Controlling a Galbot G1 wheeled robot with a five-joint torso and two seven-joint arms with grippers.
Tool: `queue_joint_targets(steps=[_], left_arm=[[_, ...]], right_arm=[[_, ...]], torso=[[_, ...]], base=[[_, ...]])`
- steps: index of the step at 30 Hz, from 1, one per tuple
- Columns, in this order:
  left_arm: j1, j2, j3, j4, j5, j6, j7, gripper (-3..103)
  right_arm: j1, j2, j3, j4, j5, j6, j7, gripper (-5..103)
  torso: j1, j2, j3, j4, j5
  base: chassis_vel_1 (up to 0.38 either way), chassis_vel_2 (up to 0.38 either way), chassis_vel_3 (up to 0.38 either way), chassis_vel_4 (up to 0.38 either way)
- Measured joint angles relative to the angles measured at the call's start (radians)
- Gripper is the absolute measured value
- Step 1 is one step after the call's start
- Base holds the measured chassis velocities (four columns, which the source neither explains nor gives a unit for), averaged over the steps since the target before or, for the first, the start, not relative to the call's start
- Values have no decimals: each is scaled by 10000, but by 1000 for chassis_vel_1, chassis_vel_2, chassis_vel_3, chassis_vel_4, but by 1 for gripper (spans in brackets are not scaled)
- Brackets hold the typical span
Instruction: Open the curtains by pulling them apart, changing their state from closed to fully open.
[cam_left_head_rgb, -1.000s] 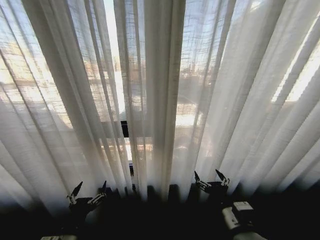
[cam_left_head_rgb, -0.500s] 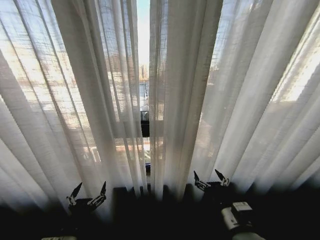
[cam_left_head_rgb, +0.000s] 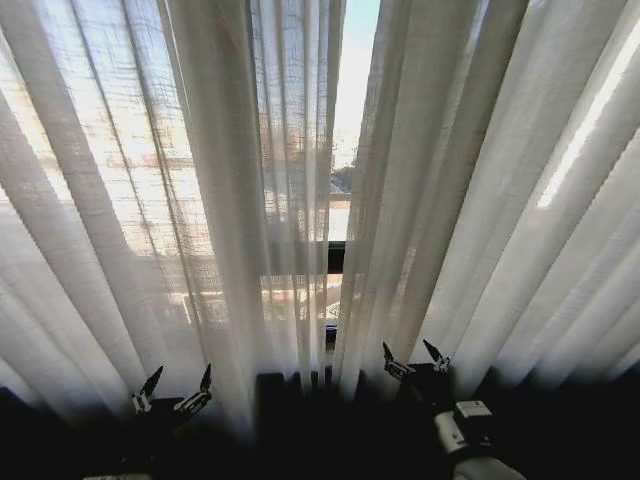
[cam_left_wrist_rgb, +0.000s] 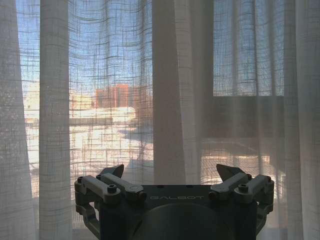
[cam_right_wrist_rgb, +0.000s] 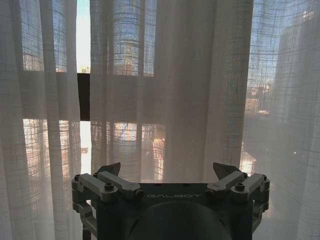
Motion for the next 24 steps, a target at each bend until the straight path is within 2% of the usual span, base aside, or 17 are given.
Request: queue_joint_targets(steps=[6,12,24], left_arm=[[205,-242,-35,-42,174,-136,13,100],[505,-773,-104,-115,370,-318,13,100],[638,-1072,-180,-56,649,-410,14,100]], right_arm=[[1148,-566,-158,-659,669,-246,-29,100],[2559,-830,-815,-1454,1506,-639,24,100],[4547,-1269,-1861,-3370,2461,-843,361,100]], torso=[[1,-3,3,0,5],[1,-2,2,1,-6],[1,-2,2,-2,0]], base=[[0,0,0,0],[0,0,0,0],[0,0,0,0]])
